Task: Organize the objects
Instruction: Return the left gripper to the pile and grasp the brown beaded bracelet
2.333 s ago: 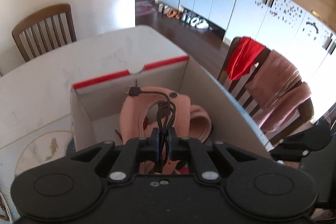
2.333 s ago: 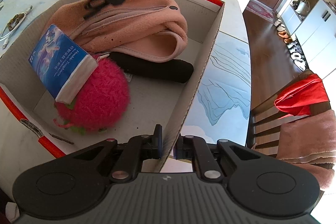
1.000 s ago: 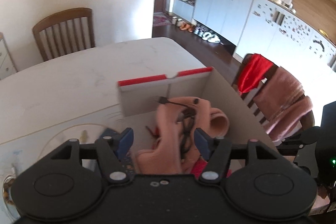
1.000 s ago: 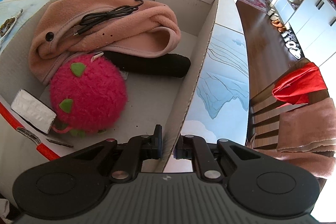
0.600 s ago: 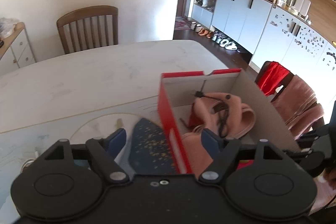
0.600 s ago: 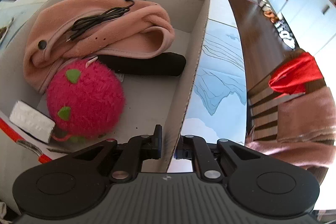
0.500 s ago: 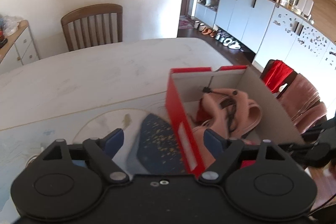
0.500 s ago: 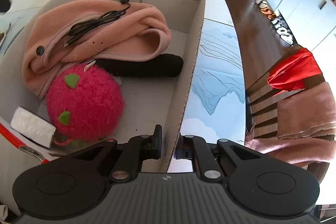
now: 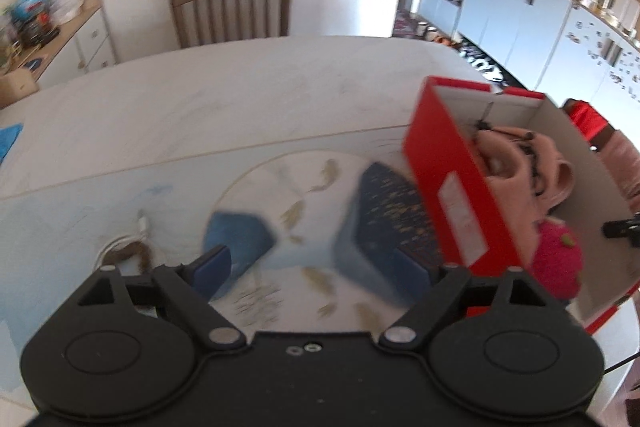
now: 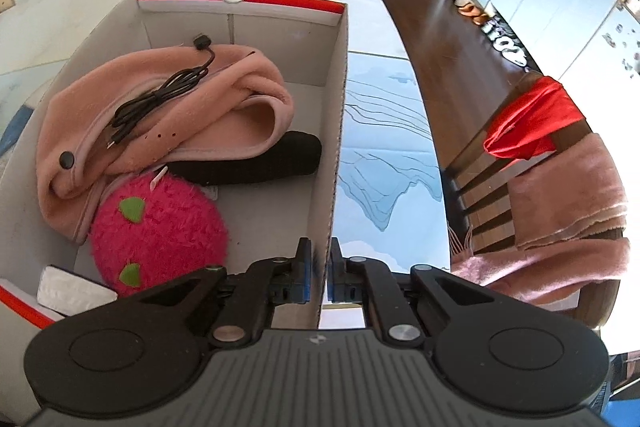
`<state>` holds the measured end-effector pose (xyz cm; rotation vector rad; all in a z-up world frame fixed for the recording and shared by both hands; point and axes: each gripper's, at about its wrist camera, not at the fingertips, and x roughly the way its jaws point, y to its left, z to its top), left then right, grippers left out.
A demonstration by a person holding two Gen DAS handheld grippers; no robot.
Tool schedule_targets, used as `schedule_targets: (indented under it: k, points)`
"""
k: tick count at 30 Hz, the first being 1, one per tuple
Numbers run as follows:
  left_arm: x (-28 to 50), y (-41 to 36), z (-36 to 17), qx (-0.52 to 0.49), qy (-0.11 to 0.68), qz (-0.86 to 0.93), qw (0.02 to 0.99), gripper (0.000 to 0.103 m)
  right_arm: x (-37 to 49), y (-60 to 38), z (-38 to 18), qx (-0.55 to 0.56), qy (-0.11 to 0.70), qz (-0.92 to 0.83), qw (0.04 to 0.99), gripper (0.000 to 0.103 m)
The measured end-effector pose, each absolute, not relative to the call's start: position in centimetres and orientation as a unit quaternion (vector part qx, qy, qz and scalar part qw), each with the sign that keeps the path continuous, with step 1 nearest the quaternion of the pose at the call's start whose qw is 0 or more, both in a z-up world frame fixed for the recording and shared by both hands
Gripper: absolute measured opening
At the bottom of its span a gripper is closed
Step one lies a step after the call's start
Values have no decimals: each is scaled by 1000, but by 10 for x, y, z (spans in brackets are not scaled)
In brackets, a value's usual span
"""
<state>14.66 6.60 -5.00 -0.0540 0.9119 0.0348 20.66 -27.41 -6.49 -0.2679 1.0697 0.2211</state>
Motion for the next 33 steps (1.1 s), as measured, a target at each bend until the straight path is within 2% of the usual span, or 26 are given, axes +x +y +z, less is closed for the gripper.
schedule_targets:
  k: [7,14,33]
  points:
    - [138,118,-65,-40,449,77,889,87,204,-272,-65,-122,508,93,847,5]
    - [132,164,-78,-53,458,125,878,81,205,-272,-65,-113,509,85,849,5]
    - [126,199,-102,-74,482,148,860,75,206,-269,-65,-117,513,77,847,5]
